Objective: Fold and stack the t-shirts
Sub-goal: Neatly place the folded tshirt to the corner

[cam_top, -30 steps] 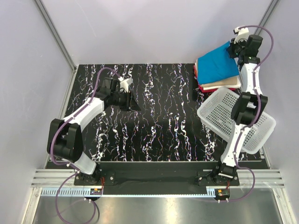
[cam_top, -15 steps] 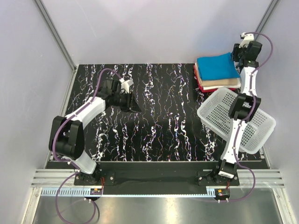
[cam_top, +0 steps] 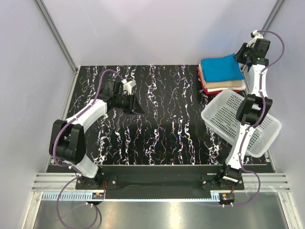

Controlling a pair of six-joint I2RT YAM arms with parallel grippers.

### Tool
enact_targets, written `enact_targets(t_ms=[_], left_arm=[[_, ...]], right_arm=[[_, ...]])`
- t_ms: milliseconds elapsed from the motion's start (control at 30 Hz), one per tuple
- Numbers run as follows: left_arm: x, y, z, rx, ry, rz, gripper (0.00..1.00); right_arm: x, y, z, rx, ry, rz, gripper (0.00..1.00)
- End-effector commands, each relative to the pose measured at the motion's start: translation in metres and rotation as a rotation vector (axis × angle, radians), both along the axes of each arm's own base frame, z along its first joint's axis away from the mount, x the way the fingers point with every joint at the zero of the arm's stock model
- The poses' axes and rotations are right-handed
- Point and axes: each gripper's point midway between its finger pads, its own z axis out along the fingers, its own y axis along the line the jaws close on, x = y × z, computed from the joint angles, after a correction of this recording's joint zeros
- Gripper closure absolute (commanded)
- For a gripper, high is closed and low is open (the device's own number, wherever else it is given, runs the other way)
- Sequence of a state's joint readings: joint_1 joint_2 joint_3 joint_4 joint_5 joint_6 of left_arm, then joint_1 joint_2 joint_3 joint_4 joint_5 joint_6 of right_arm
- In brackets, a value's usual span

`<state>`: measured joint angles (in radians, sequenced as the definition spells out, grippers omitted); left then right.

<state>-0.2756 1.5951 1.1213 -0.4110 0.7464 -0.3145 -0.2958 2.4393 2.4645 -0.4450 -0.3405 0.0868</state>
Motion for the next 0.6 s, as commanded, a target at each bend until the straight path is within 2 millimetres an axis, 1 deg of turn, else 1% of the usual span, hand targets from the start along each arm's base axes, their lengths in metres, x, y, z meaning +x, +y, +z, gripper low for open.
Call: enact_targets(t_ms=[0,33,67,100,133,167,200,233,267,300,333,367,400,433,533,567], left_arm=[[0.005,-0.005,0.031,-0.049,-0.101,-0.017,0.66],[0.006,-0.005,0.032,-0.048,-0.104,-0.016,0.66],[0.006,-0.004,0.031,-0.046,-0.105,-0.014,0.66],[0.006,-0.004,0.031,-0.046,-0.104,-0.012,0.66],[0.006,-0.005,0.031,-0.047,-0.103,-0.015,0.66],[0.006,-0.005,0.031,-0.047,-0.103,-0.015,0.66],[0.006,-0.004,0.031,-0.047,-0.102,-0.013,0.66],[0.007,-0.004,0.031,-0.045,-0.102,-0.012,0.66],[0.006,-0.004,0.031,-0.044,-0.103,-0.011,0.65],[0.007,-0.004,0.031,-0.044,-0.106,-0.010,0.65],[0.006,-0.004,0.032,-0.045,-0.108,-0.012,0.65],[0.007,-0.004,0.032,-0.046,-0.110,-0.012,0.65],[0.006,-0.004,0.033,-0.045,-0.111,-0.014,0.65],[0.005,-0.004,0.032,-0.045,-0.111,-0.014,0.64],[0.006,-0.003,0.033,-0.044,-0.115,-0.013,0.64],[0.004,-0.003,0.034,-0.047,-0.114,-0.014,0.64]], right_arm=[[-0.018,0.007,-0.035,0.051,0.146,-0.025,0.78],[-0.023,0.005,-0.042,0.045,0.172,-0.043,0.78],[-0.032,-0.003,-0.061,0.019,0.225,-0.082,0.78],[-0.037,-0.007,-0.056,-0.001,0.229,-0.106,0.78],[-0.042,-0.011,-0.061,-0.017,0.250,-0.127,0.78],[-0.051,-0.016,-0.075,-0.041,0.291,-0.149,0.78],[-0.055,-0.017,-0.072,-0.052,0.295,-0.159,0.78],[-0.061,-0.020,-0.075,-0.061,0.312,-0.173,0.78],[-0.069,-0.024,-0.087,-0.075,0.349,-0.204,0.78],[-0.074,-0.027,-0.083,-0.085,0.351,-0.224,0.78],[-0.078,-0.030,-0.085,-0.095,0.363,-0.245,0.79],[-0.083,-0.031,-0.091,-0.097,0.383,-0.254,0.79],[-0.086,-0.030,-0.086,-0.098,0.377,-0.255,0.79],[-0.082,-0.023,-0.080,-0.085,0.351,-0.218,0.79],[-0.078,-0.012,-0.059,-0.067,0.286,-0.167,0.76],[-0.073,-0.013,-0.046,-0.078,0.251,-0.165,0.73]])
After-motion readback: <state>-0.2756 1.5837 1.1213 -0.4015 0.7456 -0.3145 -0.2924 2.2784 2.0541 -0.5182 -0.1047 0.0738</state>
